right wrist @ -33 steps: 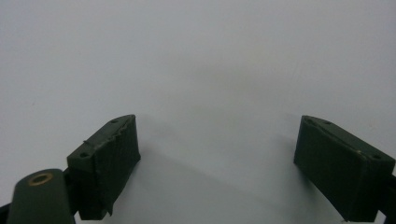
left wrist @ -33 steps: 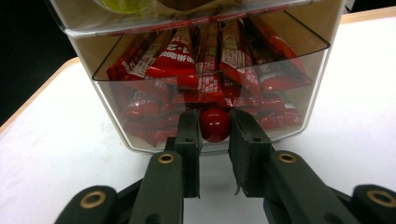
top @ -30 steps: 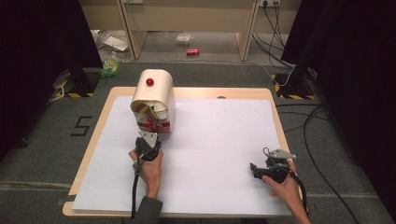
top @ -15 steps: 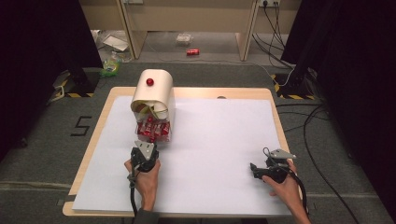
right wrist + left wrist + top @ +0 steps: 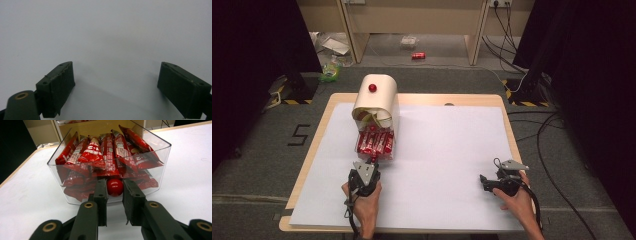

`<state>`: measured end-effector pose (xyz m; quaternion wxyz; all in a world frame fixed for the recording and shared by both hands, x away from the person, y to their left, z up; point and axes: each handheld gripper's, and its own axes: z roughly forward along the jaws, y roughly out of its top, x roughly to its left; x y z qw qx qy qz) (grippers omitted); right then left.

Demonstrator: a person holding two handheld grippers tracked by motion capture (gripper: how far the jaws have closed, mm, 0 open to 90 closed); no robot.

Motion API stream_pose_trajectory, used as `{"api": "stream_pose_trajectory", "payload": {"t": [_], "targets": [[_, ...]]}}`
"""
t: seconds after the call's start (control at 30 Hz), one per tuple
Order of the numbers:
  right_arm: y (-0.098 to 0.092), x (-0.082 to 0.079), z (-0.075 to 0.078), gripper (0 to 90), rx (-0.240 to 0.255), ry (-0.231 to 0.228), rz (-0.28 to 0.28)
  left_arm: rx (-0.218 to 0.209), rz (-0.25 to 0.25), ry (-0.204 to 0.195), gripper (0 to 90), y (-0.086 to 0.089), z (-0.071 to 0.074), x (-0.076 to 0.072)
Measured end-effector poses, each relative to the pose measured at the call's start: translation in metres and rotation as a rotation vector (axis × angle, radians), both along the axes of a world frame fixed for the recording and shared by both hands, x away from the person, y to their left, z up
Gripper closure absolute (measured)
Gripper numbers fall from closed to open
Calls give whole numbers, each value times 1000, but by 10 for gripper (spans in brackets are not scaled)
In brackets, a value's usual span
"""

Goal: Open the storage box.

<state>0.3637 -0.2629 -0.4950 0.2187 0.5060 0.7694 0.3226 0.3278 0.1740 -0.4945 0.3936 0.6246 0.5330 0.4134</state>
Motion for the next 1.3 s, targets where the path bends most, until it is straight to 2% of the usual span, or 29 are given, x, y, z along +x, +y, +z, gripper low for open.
{"api": "stream_pose_trajectory", "payload": {"t": [0.4,0.43,0.47,0.53,0.63,0.83,0.93,1.0,1.3], "targets": [[0,0,0,144,0,0,0,7,-15,-7,730,-1,-2,-25],[0,0,0,144,0,0,0,-6,-19,-25,818,0,-1,-31],[0,0,0,144,0,0,0,-6,-19,-25,858,0,-1,-31],[0,0,0,144,0,0,0,-7,-32,-20,879,1,1,-35],[0,0,0,144,0,0,0,-11,-38,-9,841,1,-1,-35],[0,0,0,144,0,0,0,-24,-40,-17,791,1,0,-34],[0,0,0,144,0,0,0,-43,-49,-15,714,1,2,-34],[0,0,0,144,0,0,0,-65,-62,-22,685,2,5,-33],[0,0,0,144,0,0,0,-100,-65,-43,582,9,21,-28]]}}
